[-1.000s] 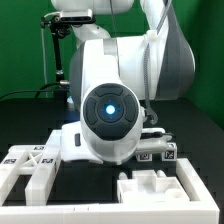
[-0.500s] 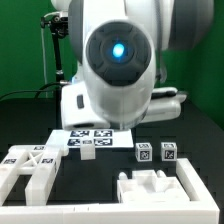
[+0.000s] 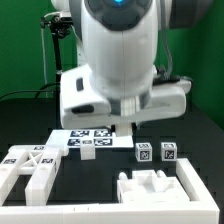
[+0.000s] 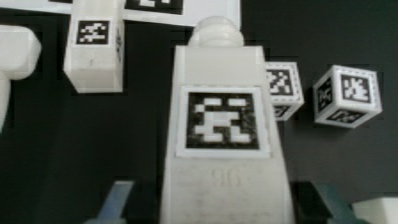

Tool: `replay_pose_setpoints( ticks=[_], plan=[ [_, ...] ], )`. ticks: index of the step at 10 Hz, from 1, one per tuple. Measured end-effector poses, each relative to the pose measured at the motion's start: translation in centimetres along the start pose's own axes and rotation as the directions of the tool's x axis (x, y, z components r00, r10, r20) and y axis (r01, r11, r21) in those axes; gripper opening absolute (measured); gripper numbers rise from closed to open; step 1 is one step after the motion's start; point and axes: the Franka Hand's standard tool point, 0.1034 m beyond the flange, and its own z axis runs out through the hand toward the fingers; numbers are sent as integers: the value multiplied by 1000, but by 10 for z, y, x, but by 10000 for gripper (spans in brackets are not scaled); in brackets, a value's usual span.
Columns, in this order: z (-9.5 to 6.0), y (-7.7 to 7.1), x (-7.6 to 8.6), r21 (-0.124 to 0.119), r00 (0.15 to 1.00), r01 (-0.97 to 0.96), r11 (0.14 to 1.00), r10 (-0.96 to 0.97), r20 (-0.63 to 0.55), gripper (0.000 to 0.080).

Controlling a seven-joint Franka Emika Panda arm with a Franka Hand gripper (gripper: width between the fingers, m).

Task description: Assemble chair

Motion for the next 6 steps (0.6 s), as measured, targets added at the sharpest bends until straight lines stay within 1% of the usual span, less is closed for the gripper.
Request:
replay_pose_setpoints(
  ticks=[1,2,3,4,5,6],
  plan=[
    [-22,-4,11,-9,994,-3,1000,2,-110,287],
    [-38,-7,6,-19,984,13,1000,-16,-175,287],
    [-35,0,9,-22,970,14,1000,-19,-242,287],
    [-34,1,12,-26,952,9,1000,-17,-305,287],
    [-37,1,14,-33,932,9,999,-20,-361,287],
    [-43,1,18,-45,896,11,999,-30,-444,287]
  ],
)
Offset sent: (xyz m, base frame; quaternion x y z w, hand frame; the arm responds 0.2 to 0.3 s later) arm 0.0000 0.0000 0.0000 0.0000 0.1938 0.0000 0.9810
